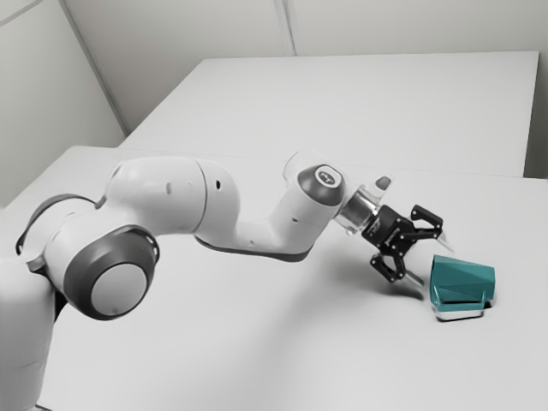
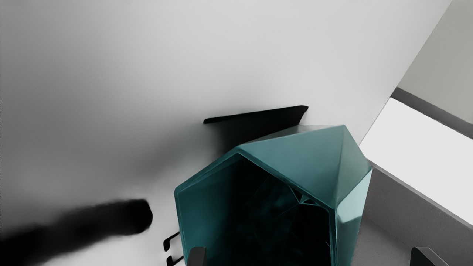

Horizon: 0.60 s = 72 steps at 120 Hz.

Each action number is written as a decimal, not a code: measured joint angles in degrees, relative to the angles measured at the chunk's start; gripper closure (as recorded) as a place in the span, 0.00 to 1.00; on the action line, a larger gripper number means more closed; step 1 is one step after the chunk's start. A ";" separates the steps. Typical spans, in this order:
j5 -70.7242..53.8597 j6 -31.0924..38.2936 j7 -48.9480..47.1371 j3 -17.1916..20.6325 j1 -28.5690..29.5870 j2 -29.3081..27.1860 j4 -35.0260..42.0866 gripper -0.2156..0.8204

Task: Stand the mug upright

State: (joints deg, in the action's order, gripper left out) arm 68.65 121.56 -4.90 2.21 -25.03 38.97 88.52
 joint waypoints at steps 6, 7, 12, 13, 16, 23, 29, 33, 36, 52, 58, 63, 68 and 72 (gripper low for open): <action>0.03 0.42 0.13 -0.03 0.05 0.29 -0.45 0.21; 0.03 0.48 0.16 -0.04 0.05 0.33 -0.49 0.21; 0.05 0.75 0.26 -0.03 0.06 0.51 -0.88 0.21; 0.05 0.79 0.28 -0.03 0.06 0.55 -0.96 0.21; 0.08 0.92 0.34 -0.02 0.07 0.63 -1.15 0.21; 0.18 1.18 0.47 0.07 0.07 0.88 -1.67 0.21; 0.29 1.36 0.57 0.24 0.07 1.19 -2.19 0.21; 0.36 1.46 0.63 0.44 0.08 1.39 -2.42 0.21; 0.41 1.53 0.68 0.64 0.08 1.55 -2.57 0.21; 1.69 1.80 0.89 1.82 0.08 2.09 -2.97 0.21; 2.33 1.87 0.96 2.28 0.07 2.15 -2.93 0.21; 2.83 1.91 1.01 2.50 0.07 2.18 -2.92 0.21; 3.23 1.94 1.06 2.83 0.07 2.20 -2.96 0.21; 3.46 1.96 1.09 2.98 0.07 2.20 -3.00 0.21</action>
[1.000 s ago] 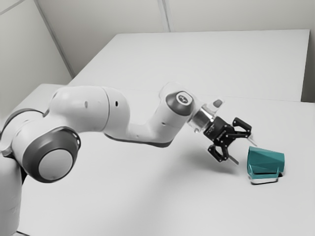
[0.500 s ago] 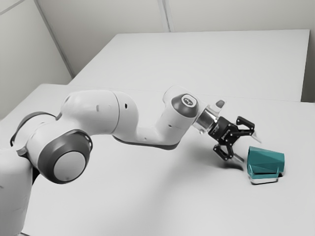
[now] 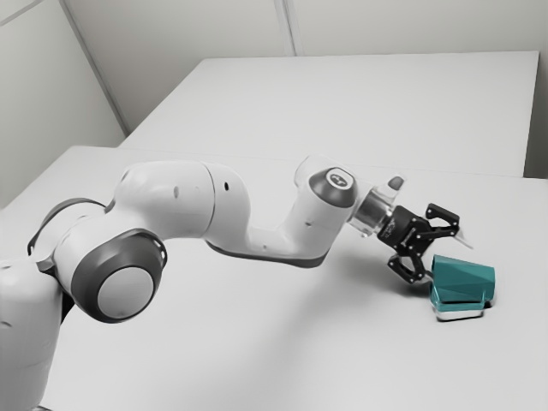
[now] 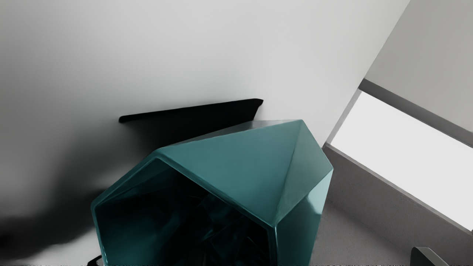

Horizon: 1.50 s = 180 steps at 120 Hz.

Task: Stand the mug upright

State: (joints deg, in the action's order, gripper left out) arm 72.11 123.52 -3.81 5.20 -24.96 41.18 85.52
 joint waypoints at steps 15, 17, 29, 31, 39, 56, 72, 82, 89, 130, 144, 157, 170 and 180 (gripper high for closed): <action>0.13 0.01 0.10 0.15 0.00 0.00 0.01 0.34; 0.09 0.01 0.11 0.15 0.00 0.00 0.05 0.38; -0.40 0.00 0.17 0.09 0.00 0.01 0.17 0.63; -0.47 0.00 0.18 0.09 -0.01 0.01 0.18 0.66; -1.22 0.00 0.22 -0.03 -0.04 -0.03 -0.04 0.76; -2.63 0.03 0.23 -0.18 -0.08 -0.15 -1.30 0.87; -3.85 0.10 0.17 -0.07 -0.22 -0.17 -2.89 0.92; -5.28 0.20 0.06 0.01 -0.28 -0.22 -3.69 0.94; -7.66 0.25 -0.08 -0.15 -0.40 -0.73 -4.35 0.94; -43.35 -0.61 -4.37 -4.45 -0.90 -16.58 3.95 0.96; -51.47 -0.92 -5.86 -5.63 -0.16 -21.54 9.61 0.96; -58.22 -1.08 -6.92 -6.07 1.57 -25.55 14.01 0.96; -62.61 -1.18 -7.66 -6.12 3.42 -28.50 17.49 0.97; -64.91 -1.47 -8.01 -6.14 4.65 -30.77 19.72 0.97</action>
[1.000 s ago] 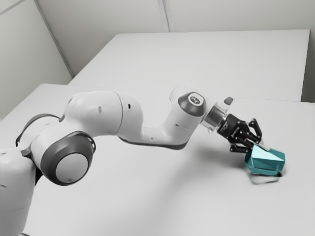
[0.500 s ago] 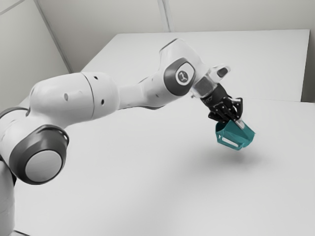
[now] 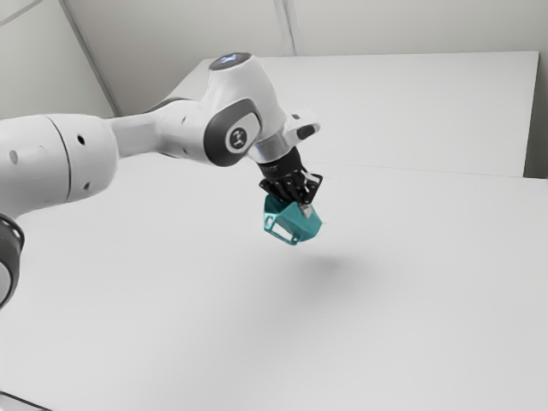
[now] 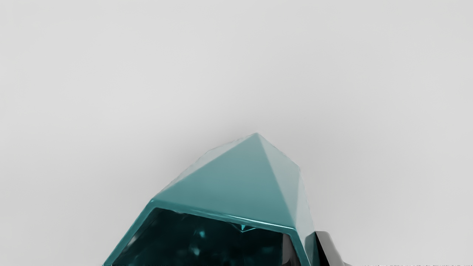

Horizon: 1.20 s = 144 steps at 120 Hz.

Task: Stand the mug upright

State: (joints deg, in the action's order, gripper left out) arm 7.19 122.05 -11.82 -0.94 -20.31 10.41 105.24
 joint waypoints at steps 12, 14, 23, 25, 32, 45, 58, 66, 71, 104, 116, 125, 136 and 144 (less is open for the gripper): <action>-1.49 -1.34 -0.23 0.00 1.52 -2.14 1.96 0.97; -1.64 -1.70 -0.26 0.01 1.70 -2.46 2.25 0.97; -2.11 -3.21 -0.43 0.02 2.50 -4.25 4.64 0.97; -2.17 -3.59 -0.47 0.03 2.72 -4.65 5.19 0.97; -2.33 -4.99 -0.67 0.06 3.45 -5.90 6.75 0.97; -2.46 -7.06 -1.14 0.07 4.43 -7.47 9.25 0.97; -2.52 -8.58 -1.58 0.08 5.36 -8.51 11.39 0.97; -2.67 -9.16 -1.78 0.03 5.94 -8.82 12.34 0.97; -3.22 -9.36 -1.89 0.04 6.37 -9.08 12.82 0.97; -4.65 -9.67 -2.45 0.04 9.01 -8.48 14.48 0.97; -4.83 -9.42 -2.61 -0.06 9.01 -7.07 14.43 0.97; -4.93 -9.03 -2.73 -0.11 8.27 -6.00 14.41 0.96; -4.99 -8.37 -2.86 -0.12 7.64 -4.87 14.41 0.97; -5.02 -7.92 -2.96 -0.14 7.78 -4.23 14.46 0.97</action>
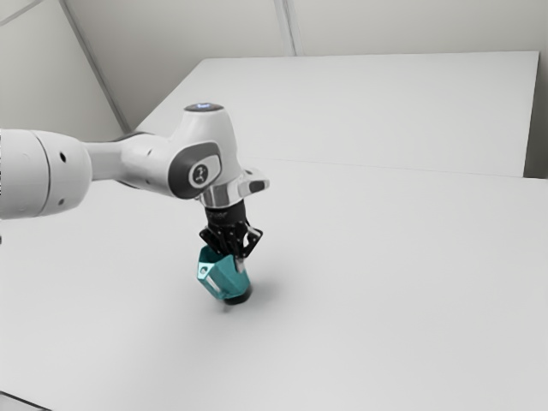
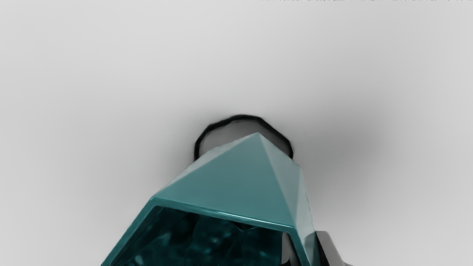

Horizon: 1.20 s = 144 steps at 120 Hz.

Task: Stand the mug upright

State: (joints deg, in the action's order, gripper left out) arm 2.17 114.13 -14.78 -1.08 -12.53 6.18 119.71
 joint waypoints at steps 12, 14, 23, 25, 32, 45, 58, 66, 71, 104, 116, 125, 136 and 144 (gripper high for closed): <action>0.01 0.64 -0.11 -0.01 1.05 0.94 0.02 0.97; 0.01 0.75 -0.12 -0.01 1.14 1.09 0.02 0.97; 0.01 1.19 -0.19 -0.01 1.20 1.57 0.02 0.97; 0.01 1.29 -0.21 -0.01 1.18 1.64 0.02 0.97; 0.08 1.56 -0.23 -0.03 1.13 1.78 0.05 0.92; 0.38 1.61 -0.09 -0.06 1.10 1.39 0.03 0.68; 0.48 1.42 0.03 -0.07 1.10 -0.55 0.03 0.49; 0.51 1.05 0.11 -0.07 1.04 -2.36 -0.02 0.41; 0.52 0.70 0.15 -0.05 0.96 -3.54 -0.04 0.38; -0.09 -1.17 0.73 0.02 0.12 -7.60 -3.44 0.25; -1.42 -1.53 1.61 -0.06 -0.13 -7.92 -5.61 0.24; -2.81 -2.24 2.48 -0.14 -0.13 -7.95 -8.13 0.23; -4.12 -4.05 3.40 -0.15 0.15 -7.92 -12.11 0.22; -4.66 -5.78 3.99 -0.15 0.45 -7.91 -14.76 0.22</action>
State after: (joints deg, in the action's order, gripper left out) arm -2.49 108.34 -10.79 -1.23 -12.08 -1.73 104.95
